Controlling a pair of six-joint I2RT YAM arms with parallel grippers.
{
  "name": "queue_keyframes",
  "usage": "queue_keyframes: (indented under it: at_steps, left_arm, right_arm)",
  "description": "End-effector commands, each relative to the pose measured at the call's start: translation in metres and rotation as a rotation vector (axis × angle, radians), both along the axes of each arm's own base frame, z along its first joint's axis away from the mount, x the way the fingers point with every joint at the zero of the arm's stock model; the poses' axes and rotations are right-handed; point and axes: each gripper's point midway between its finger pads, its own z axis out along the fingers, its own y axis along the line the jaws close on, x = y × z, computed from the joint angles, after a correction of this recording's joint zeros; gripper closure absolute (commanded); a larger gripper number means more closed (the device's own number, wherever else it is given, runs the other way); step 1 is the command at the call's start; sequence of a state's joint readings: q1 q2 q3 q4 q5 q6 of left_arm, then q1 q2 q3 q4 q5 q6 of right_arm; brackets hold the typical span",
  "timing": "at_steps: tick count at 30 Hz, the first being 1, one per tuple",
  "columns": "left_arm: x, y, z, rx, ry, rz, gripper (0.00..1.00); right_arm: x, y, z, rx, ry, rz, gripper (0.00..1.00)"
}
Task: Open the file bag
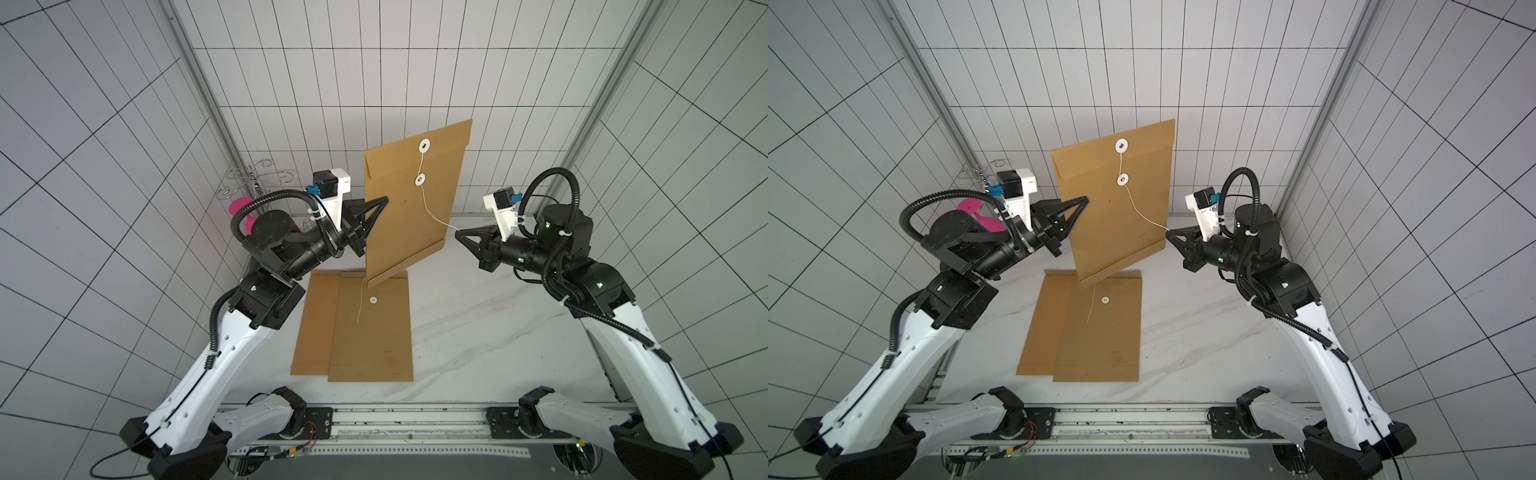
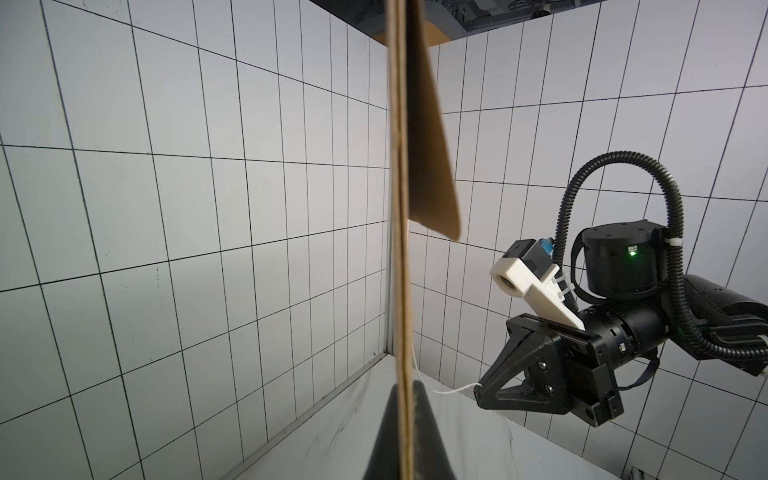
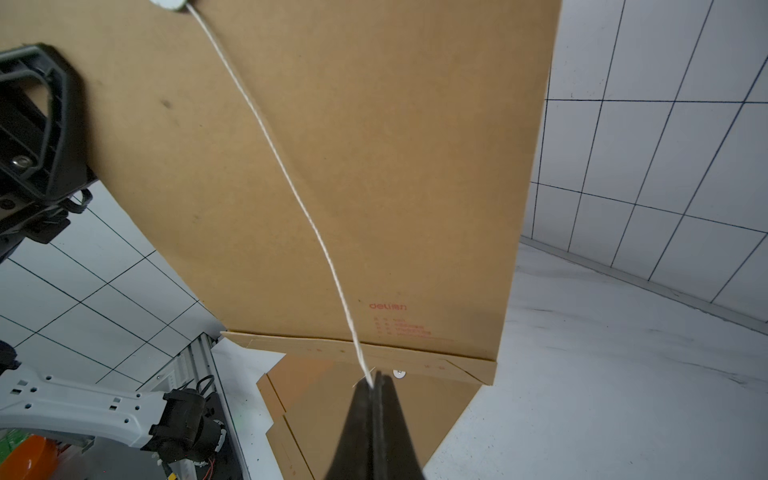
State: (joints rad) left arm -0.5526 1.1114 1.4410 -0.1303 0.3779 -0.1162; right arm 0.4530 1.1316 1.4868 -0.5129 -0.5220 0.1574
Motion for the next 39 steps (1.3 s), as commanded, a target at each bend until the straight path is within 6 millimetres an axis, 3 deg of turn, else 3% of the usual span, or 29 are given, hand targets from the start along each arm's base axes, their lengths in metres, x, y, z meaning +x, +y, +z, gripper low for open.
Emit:
queue_keyframes:
  at_steps: [1,9,16,32,39]
  left_arm:
    - [0.005,0.008,0.023,-0.046,-0.039,0.058,1.0]
    - [0.022,-0.009,0.017,0.035,-0.027,0.26,1.0]
    - [0.037,-0.016,0.001,0.094,-0.002,0.378,1.0]
    - [0.06,-0.039,-0.057,0.243,0.061,0.387,1.0]
    - [0.061,-0.053,-0.08,0.289,0.096,0.337,1.0]
  right_arm:
    - [-0.001,0.017,-0.004,0.034,0.011,0.055,1.0]
    - [-0.005,0.041,-0.003,0.073,0.033,0.116,1.0]
    - [-0.011,0.053,0.001,0.103,0.037,0.162,1.0]
    - [-0.024,0.061,0.027,0.137,-0.008,0.238,1.0]
    - [-0.021,0.066,0.029,0.138,-0.003,0.25,1.0]
